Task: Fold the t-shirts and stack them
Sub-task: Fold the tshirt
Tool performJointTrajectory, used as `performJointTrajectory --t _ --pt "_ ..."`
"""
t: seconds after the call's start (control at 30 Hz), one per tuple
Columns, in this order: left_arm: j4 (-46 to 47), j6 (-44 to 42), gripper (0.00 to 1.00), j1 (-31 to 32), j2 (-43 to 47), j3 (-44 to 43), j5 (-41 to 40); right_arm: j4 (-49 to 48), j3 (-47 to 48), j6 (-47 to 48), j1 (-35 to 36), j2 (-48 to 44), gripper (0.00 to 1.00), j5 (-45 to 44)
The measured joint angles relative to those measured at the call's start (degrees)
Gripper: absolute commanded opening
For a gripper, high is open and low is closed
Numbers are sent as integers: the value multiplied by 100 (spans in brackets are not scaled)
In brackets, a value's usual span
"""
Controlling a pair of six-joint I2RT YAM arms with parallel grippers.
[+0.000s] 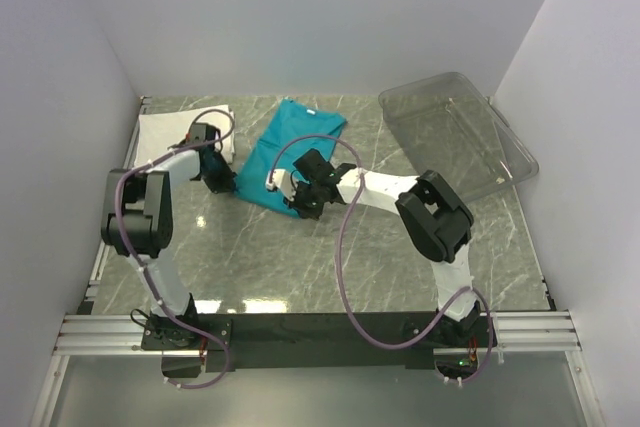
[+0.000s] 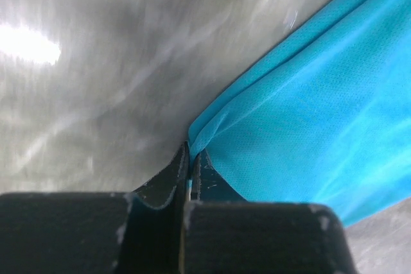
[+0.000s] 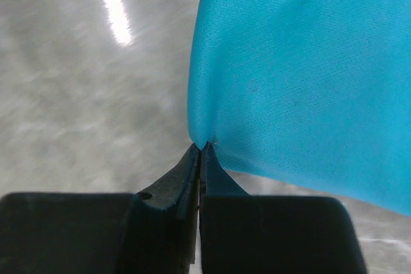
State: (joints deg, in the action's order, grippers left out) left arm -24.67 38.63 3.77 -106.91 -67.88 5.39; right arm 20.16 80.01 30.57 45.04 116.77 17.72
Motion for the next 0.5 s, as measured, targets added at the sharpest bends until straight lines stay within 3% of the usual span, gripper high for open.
performJointTrajectory --t 0.3,0.5 --pt "-354 562 0 140 2479 2826 728 1019 -1290 629 295 -1193 0 1130" --pt "-1482 1137 0 212 4242 3606 1180 1738 -1784 968 566 -1965 0 1777"
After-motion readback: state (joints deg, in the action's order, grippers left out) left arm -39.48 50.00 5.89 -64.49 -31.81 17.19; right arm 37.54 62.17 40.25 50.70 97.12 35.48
